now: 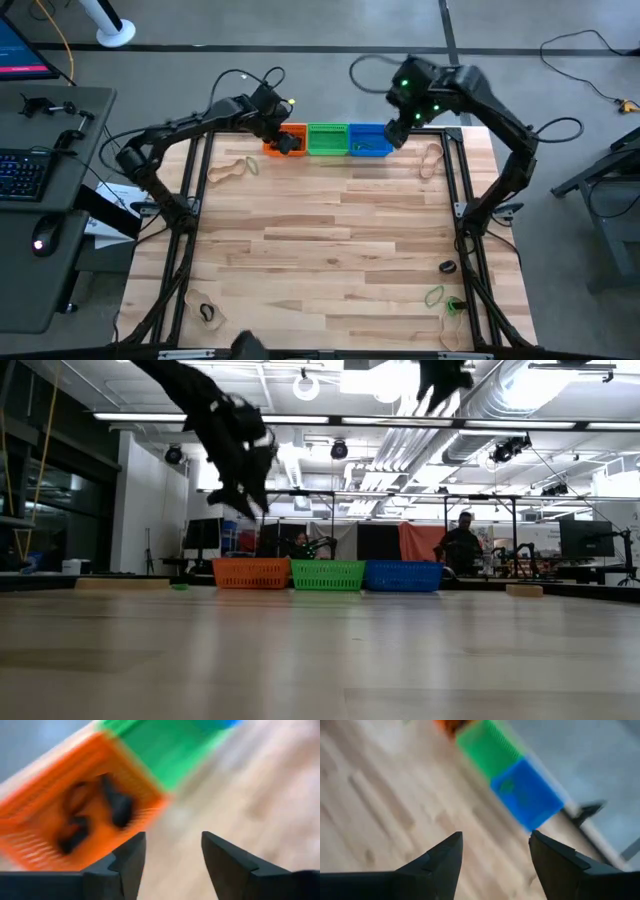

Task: Sort rubber bands into baskets
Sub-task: Put the black rubber band into the orange basket

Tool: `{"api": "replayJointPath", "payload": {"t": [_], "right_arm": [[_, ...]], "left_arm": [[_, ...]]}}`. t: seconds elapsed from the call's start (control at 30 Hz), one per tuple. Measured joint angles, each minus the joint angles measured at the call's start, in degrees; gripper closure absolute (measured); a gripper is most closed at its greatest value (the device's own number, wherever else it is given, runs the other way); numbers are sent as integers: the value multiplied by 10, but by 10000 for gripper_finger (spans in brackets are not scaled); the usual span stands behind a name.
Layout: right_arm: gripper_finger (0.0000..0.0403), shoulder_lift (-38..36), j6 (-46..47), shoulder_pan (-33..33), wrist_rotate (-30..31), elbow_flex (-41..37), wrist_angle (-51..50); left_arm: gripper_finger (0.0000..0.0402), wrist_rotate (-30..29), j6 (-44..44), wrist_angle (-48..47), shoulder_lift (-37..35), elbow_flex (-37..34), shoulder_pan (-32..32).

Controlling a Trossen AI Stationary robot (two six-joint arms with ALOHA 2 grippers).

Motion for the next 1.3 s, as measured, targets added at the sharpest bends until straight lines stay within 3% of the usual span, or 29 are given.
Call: {"api": "replayJointPath", "payload": {"t": [0.1, 0.27, 0.43, 0.6, 0.7, 0.87, 1.1, 1.3], "right_arm": [[215, -29, 0, -1, -31, -119, 8], [287, -127, 50, 26, -102, -379, 52], [352, -263, 174, 100, -207, -620, 67], [361, -361, 356, 208, -314, -777, 145], [336, -366, 419, 275, -315, -789, 187], [270, -329, 432, 356, -296, -770, 230], [174, -246, 334, 443, -266, -769, 235], [139, -144, 272, 466, -241, -769, 234]], "left_arm": [[266, 14, -2, 0, -60, -10, -32], [384, 5, -51, 57, -187, -62, -103], [399, 3, -142, 168, -284, -152, -170], [401, -22, -207, 297, -326, -230, -212], [401, -28, -231, 323, -327, -246, -217], [401, -29, -227, 323, -327, -246, -214], [401, -30, -223, 326, -327, -246, -204], [401, -30, -222, 326, -327, -246, -205]]}}
